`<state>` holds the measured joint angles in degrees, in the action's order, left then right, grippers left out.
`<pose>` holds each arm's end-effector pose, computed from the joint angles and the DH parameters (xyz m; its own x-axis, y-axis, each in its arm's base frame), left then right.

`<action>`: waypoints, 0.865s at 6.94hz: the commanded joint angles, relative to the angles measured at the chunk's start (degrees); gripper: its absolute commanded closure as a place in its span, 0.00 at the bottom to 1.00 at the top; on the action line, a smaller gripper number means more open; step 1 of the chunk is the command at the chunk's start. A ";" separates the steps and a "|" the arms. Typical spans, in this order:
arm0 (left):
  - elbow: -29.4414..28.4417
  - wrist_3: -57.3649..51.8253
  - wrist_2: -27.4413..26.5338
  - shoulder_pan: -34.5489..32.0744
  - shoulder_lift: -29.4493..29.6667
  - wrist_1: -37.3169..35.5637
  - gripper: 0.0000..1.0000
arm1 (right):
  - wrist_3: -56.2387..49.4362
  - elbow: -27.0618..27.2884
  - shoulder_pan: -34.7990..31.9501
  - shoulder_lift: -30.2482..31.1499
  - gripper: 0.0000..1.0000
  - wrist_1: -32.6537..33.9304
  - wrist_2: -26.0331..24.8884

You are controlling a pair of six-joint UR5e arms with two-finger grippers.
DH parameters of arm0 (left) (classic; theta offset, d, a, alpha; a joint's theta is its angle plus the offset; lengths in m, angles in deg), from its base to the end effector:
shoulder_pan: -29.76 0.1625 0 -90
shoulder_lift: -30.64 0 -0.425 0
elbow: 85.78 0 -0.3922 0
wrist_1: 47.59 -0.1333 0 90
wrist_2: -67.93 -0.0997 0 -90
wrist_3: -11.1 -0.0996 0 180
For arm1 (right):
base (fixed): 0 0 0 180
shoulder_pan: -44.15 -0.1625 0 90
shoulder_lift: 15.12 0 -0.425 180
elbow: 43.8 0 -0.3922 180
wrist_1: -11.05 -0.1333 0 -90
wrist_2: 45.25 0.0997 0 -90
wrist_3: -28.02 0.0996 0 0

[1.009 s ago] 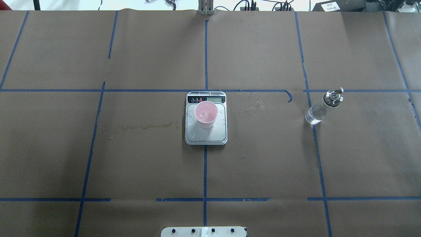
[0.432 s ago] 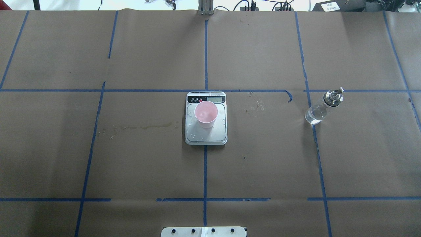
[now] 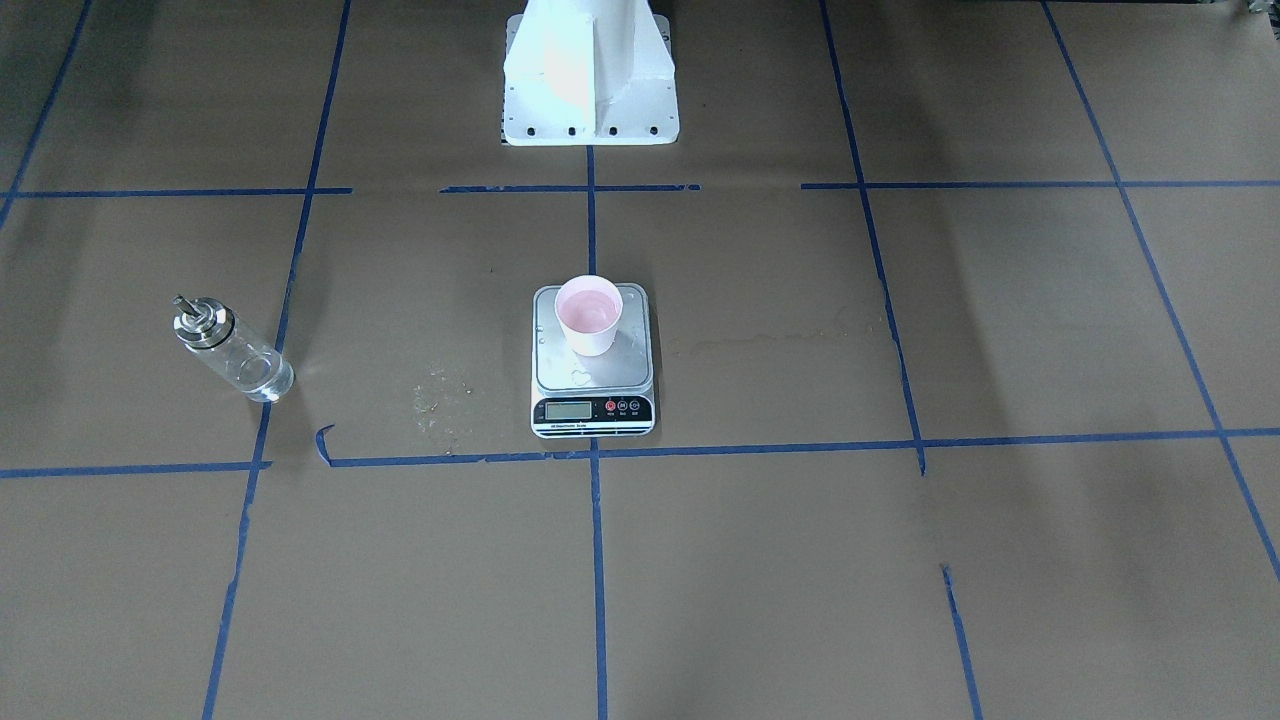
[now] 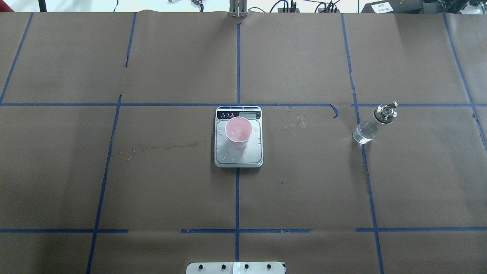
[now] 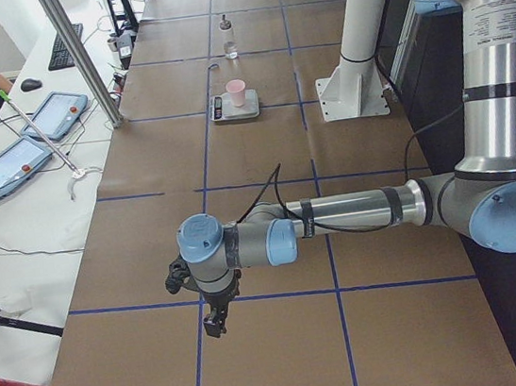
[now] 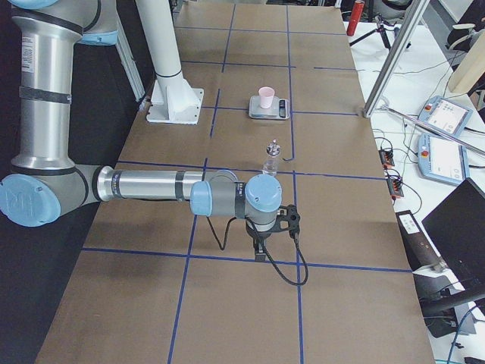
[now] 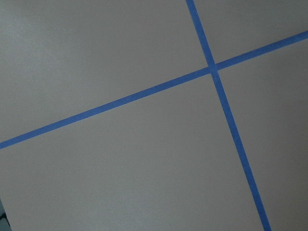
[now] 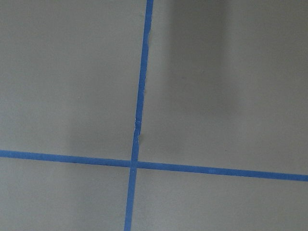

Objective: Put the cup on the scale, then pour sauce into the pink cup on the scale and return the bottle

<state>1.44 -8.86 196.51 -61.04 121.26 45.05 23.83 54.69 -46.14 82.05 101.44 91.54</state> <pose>-0.0781 -0.4958 0.6793 0.7395 0.3360 -0.5833 -0.2537 0.9417 0.2207 0.0629 -0.4395 0.6417 0.6833 -0.0814 0.7256 0.0450 0.9966 0.0694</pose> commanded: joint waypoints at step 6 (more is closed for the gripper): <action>0.15 11.44 0.18 -0.08 -0.26 5.15 0.00 | 1.37 -0.23 -0.50 -0.58 0.00 -0.57 -0.12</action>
<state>1.57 1.74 196.60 -61.04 121.39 47.58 24.60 54.47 -46.55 81.70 100.88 91.42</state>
